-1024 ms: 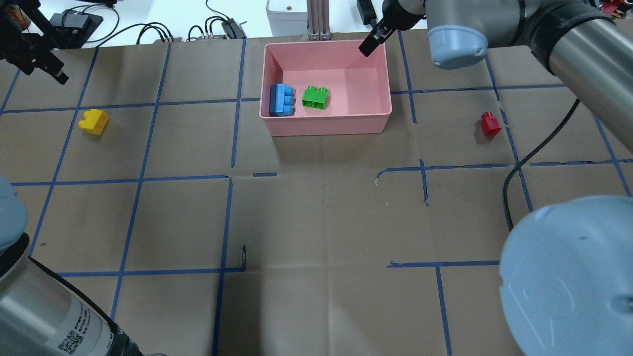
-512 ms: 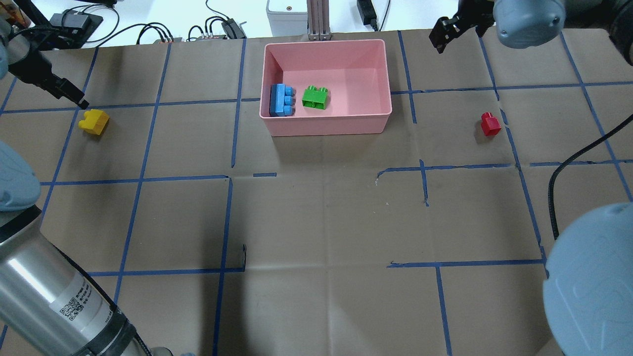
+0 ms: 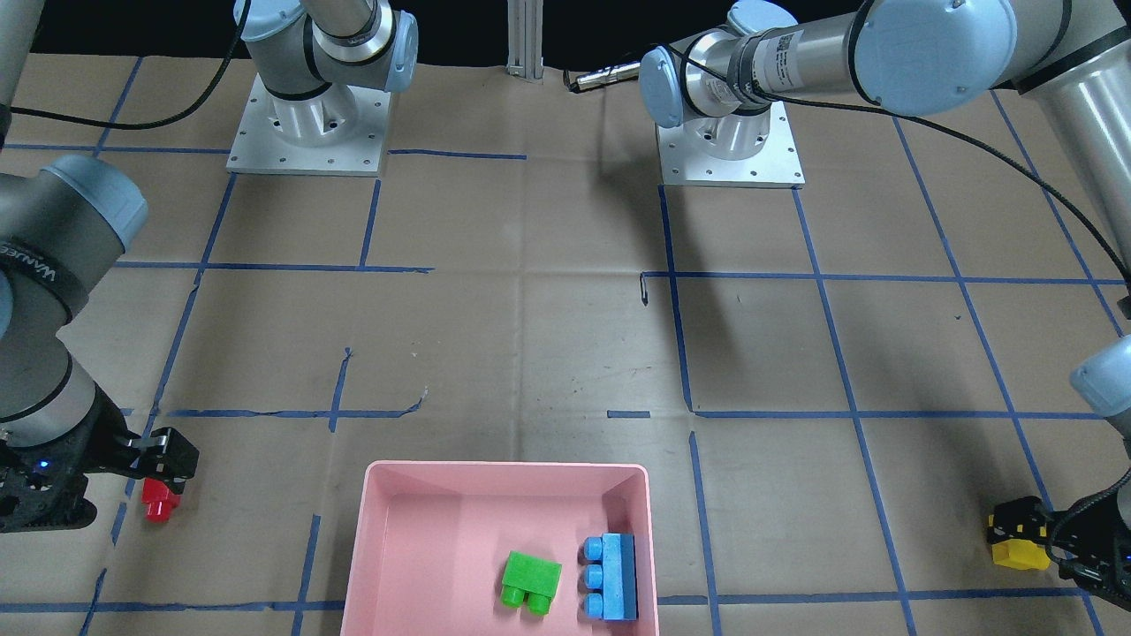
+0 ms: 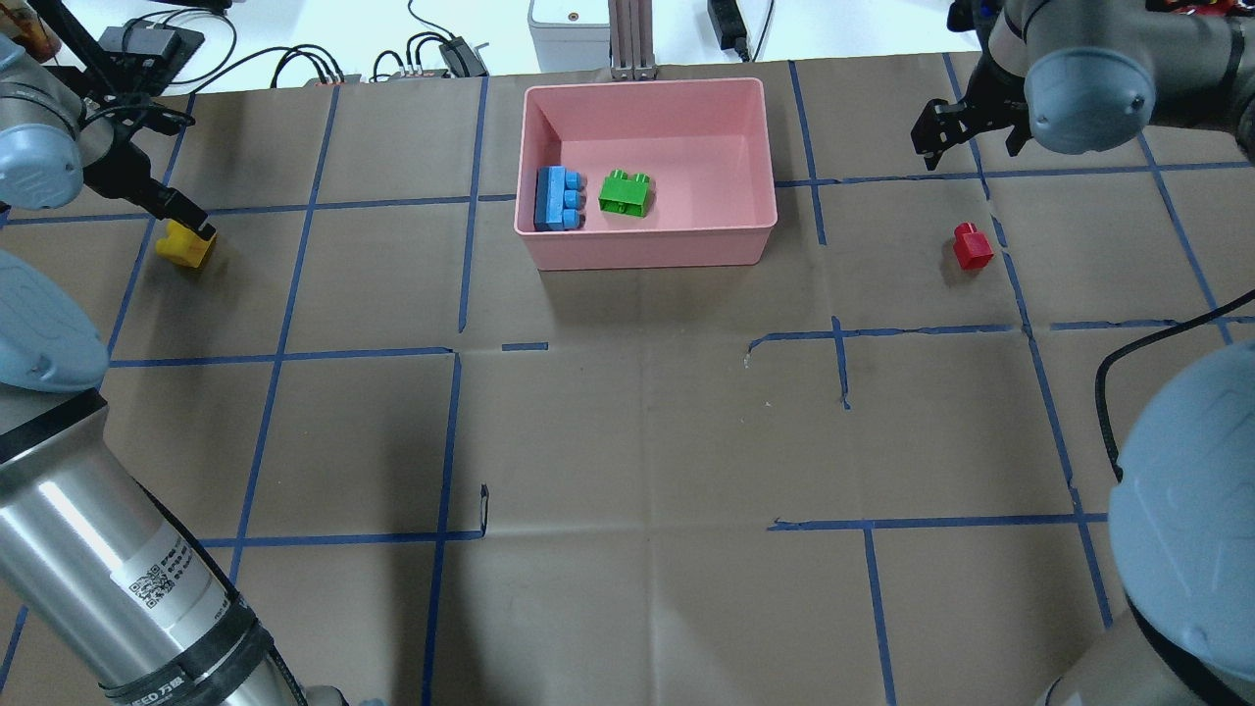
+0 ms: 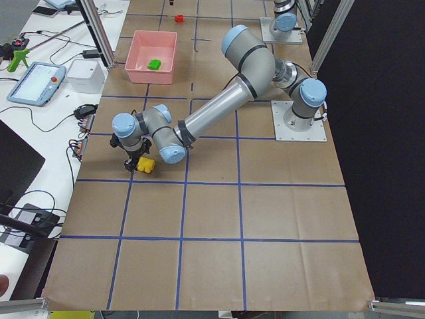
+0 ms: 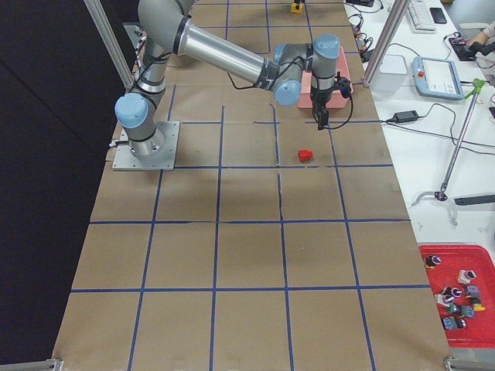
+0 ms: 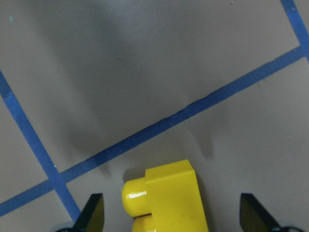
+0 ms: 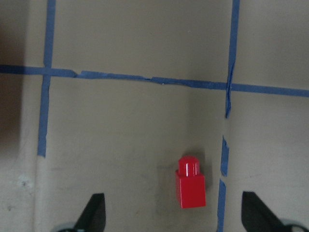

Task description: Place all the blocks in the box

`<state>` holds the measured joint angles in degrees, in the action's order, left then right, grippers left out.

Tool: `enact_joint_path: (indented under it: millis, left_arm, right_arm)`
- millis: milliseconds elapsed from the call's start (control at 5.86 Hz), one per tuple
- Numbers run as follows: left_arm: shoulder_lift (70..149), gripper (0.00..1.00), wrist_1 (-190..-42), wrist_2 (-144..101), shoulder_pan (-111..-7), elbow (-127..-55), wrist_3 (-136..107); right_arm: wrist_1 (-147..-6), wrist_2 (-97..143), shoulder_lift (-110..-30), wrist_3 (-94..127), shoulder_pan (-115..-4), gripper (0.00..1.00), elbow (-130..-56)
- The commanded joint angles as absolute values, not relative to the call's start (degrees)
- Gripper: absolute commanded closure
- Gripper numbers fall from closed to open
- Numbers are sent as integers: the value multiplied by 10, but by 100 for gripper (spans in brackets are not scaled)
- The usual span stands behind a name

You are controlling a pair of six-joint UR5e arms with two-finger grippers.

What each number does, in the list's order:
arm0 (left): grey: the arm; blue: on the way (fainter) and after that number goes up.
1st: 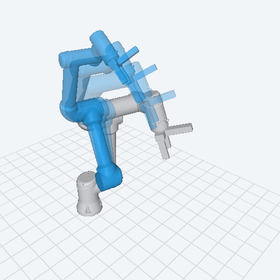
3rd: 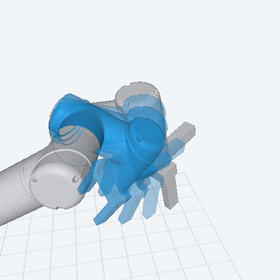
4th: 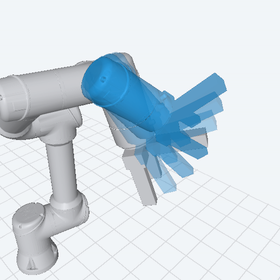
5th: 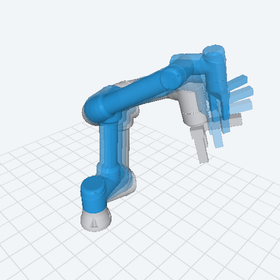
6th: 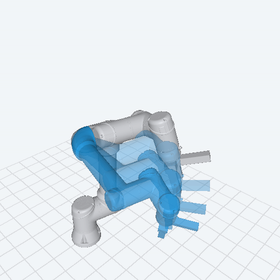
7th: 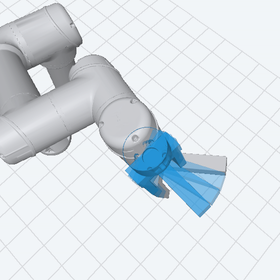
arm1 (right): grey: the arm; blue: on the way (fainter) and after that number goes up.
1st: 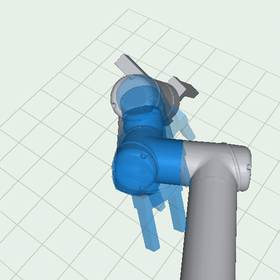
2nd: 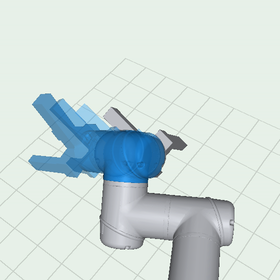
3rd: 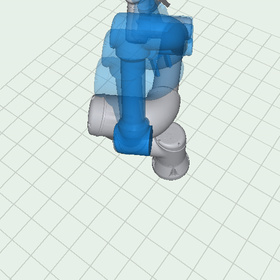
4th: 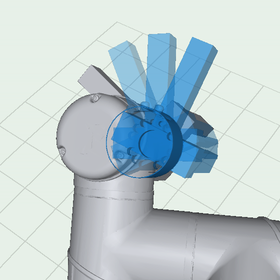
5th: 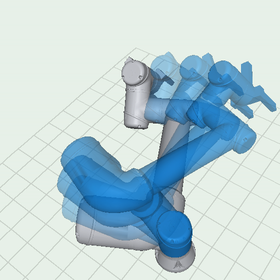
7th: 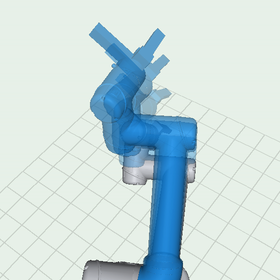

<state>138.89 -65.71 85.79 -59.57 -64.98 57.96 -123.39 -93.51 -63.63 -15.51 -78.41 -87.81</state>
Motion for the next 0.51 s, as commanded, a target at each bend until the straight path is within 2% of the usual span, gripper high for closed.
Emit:
enact_joint_path:
  millis: [0, 171, 341]
  left_arm:
    - [1388, 1, -651, 861, -593, -663, 580]
    - [1384, 4, -652, 862, -585, -671, 581]
    - [1383, 13, -652, 860, -580, -672, 582]
  right_arm:
    - [-1390, -932, -593, -188, -760, 0, -952]
    - [-1418, -931, -580, -204, -759, 0, -969]
    - [-1418, -930, -580, -212, -759, 0, -988]
